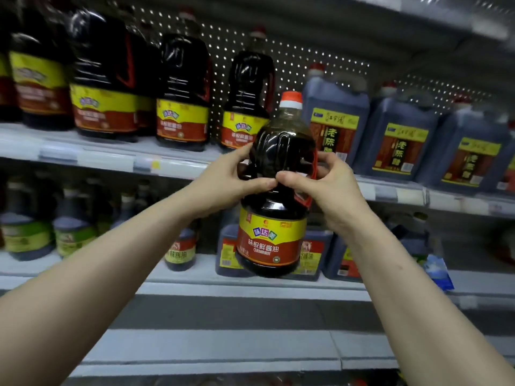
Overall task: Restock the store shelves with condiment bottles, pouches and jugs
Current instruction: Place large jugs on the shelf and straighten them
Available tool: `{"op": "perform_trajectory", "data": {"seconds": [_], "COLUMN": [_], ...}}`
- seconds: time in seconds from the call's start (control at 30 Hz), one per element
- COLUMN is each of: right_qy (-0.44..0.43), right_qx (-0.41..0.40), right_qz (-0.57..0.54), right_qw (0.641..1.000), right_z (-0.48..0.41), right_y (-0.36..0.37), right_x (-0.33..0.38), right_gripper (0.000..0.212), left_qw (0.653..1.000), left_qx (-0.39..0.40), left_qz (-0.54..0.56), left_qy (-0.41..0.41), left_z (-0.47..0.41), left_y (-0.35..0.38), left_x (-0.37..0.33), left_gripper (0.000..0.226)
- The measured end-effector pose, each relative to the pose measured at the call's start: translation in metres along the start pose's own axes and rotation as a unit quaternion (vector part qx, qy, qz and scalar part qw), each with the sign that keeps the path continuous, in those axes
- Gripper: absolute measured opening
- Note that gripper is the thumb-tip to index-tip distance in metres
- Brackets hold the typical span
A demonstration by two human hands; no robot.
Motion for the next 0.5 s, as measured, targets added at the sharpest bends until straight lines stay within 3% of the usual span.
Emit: {"op": "perform_trajectory", "data": {"seconds": [0.07, 0.2, 0.27, 0.4, 0.5], "right_qy": [-0.021, -0.058, -0.068, -0.095, -0.114], "right_qx": [-0.017, -0.027, -0.026, -0.021, -0.020], "right_qz": [-0.009, -0.034, -0.054, -0.051, -0.066], "right_qw": [1.000, 0.997, 0.996, 0.994, 0.991], "right_z": [-0.015, -0.041, -0.055, -0.077, -0.092], "right_y": [0.007, 0.025, 0.035, 0.056, 0.074], "right_x": [0.022, 0.065, 0.083, 0.118, 0.140], "right_gripper": [0.101, 0.102, 0.097, 0.077, 0.073], "left_qw": [1.000, 0.998, 0.997, 0.995, 0.994], "left_qx": [-0.020, -0.063, -0.073, -0.088, -0.083], "left_qz": [-0.012, 0.024, 0.024, 0.001, -0.009], "left_qy": [0.014, 0.012, 0.016, 0.052, 0.068], "left_z": [-0.008, -0.024, -0.030, -0.036, -0.037], "left_y": [-0.023, -0.064, -0.082, -0.118, -0.142], "left_x": [-0.017, -0.039, -0.052, -0.077, -0.089], "left_gripper": [0.054, 0.091, 0.087, 0.057, 0.058]}}
Point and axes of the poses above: each hand's wrist, its own z-axis away from the middle knuckle, its own y-axis out of the palm, x = y × z, the point moved 8 cm from there along -z, towards the middle knuckle, and after that the axes turned 15 degrees about z, right-handed, at the moved point
